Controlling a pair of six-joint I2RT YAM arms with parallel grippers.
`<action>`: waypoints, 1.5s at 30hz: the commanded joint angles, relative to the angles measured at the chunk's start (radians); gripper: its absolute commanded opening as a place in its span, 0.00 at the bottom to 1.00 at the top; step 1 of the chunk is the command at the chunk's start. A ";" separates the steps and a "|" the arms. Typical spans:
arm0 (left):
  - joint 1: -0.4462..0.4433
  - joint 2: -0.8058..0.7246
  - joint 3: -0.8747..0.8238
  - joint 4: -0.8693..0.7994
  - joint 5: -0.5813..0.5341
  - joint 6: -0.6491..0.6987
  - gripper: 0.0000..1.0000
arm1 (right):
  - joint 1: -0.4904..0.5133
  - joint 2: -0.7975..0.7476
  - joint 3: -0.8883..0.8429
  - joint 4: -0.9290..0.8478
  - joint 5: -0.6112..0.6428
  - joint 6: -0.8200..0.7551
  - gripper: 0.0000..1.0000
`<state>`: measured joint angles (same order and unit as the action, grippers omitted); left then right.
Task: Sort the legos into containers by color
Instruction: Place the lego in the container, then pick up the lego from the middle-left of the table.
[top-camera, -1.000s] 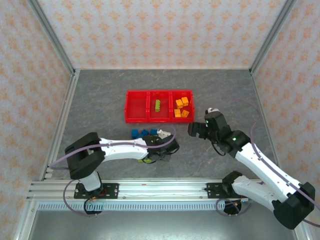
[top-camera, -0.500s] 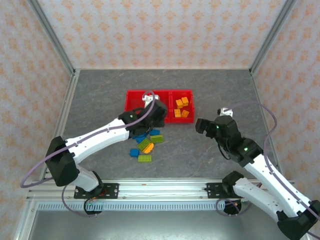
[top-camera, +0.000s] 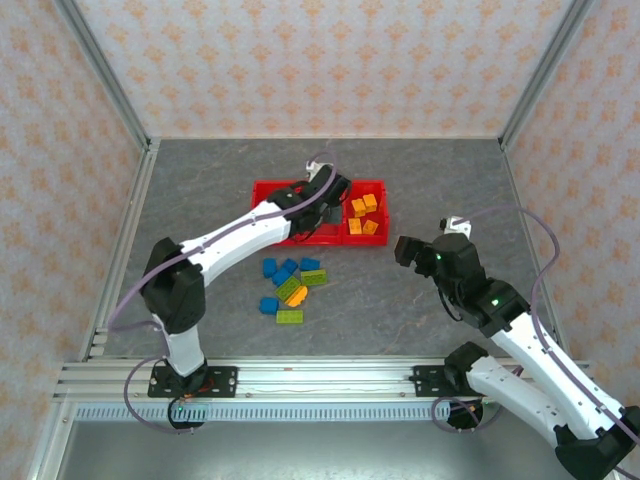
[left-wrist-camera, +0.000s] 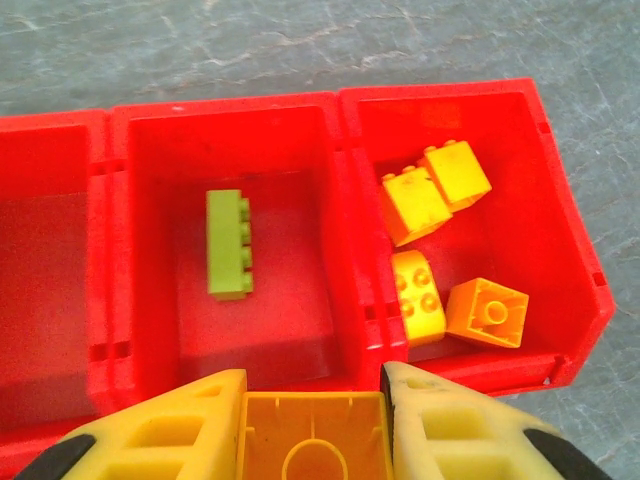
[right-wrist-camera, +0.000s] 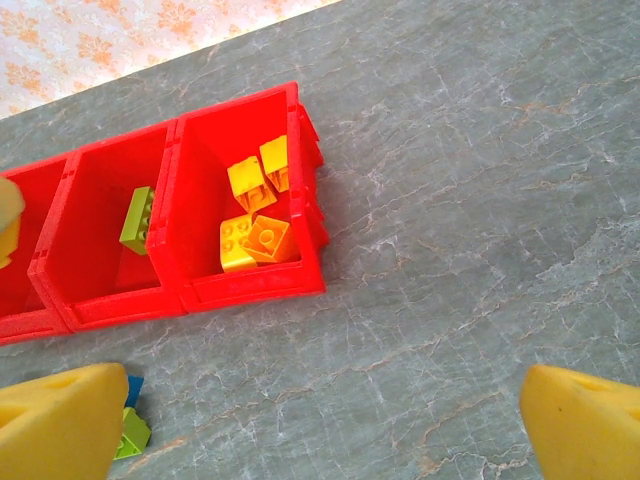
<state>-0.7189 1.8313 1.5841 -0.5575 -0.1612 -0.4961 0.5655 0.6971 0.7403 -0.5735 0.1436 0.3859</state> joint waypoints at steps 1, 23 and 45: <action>0.006 0.058 0.083 -0.004 0.049 0.032 0.13 | -0.003 -0.020 -0.012 0.024 0.040 0.014 1.00; 0.006 0.360 0.359 0.090 0.170 0.028 0.32 | -0.003 -0.045 -0.014 0.029 0.027 0.009 1.00; -0.069 -0.172 -0.210 -0.035 0.027 0.159 0.80 | -0.003 -0.045 -0.019 0.037 0.007 -0.001 1.00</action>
<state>-0.7624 1.7008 1.4651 -0.4995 -0.0692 -0.3630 0.5655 0.6628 0.7387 -0.5583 0.1493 0.3855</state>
